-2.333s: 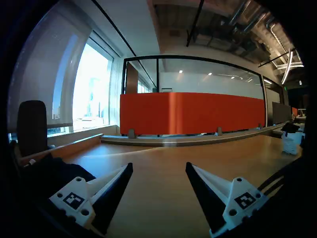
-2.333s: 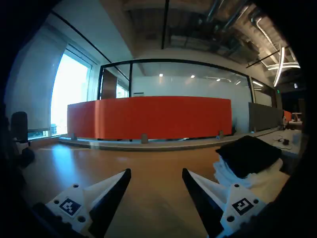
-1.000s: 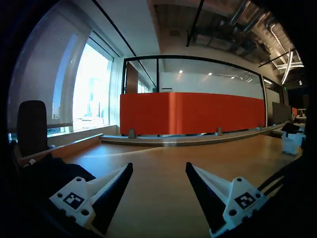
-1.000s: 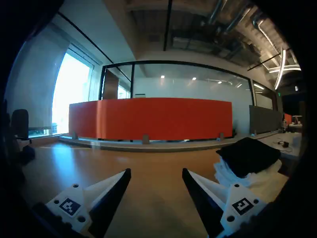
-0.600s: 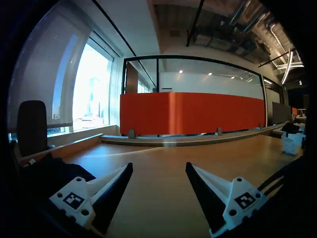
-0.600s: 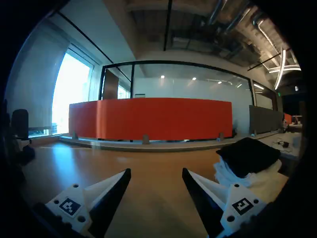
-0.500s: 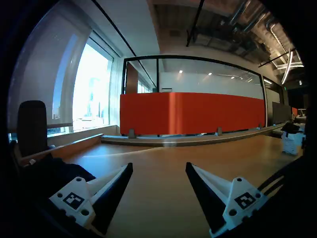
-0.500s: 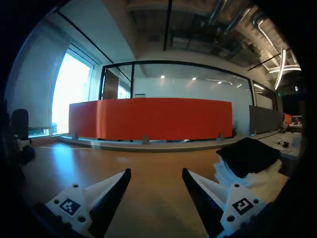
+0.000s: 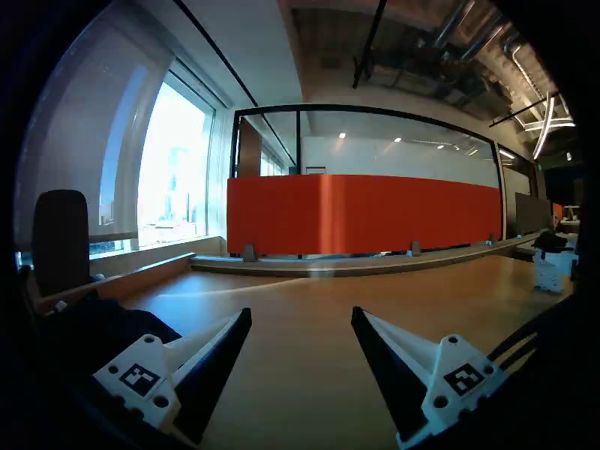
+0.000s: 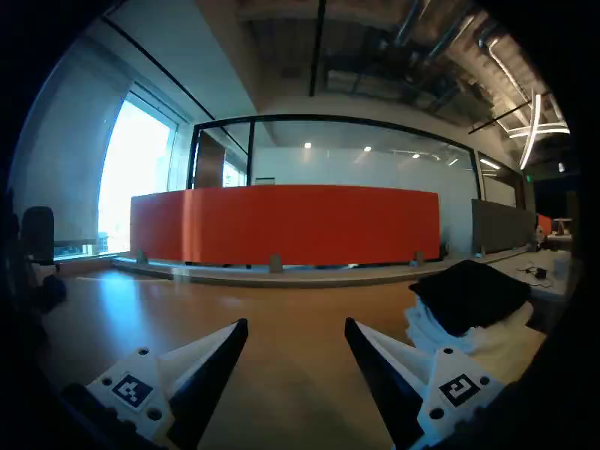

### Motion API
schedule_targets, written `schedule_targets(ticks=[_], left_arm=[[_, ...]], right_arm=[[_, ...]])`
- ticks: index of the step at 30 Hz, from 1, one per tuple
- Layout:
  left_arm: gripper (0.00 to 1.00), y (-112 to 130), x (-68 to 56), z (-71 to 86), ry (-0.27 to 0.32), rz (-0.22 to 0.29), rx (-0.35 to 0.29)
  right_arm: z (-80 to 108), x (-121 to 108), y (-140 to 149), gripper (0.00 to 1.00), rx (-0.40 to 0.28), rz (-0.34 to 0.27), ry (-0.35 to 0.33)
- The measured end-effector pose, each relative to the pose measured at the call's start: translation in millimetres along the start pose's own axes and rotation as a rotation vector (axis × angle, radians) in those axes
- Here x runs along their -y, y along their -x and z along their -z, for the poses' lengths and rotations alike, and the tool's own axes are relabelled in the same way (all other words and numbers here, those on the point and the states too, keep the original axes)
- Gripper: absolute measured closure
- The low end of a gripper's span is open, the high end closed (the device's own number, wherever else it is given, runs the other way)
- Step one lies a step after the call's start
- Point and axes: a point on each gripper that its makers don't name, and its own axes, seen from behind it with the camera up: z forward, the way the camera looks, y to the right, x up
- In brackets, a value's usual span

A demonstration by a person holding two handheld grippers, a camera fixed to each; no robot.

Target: Fold towel

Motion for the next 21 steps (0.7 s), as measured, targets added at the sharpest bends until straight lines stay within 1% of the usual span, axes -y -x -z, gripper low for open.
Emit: schedule_targets(ticks=[21], left_arm=[[0.01,3.2,0.0,-0.8,0.001,0.003,0.0]], right_arm=[[-0.1,0.8,-0.1,0.0,0.0,0.0,0.0]])
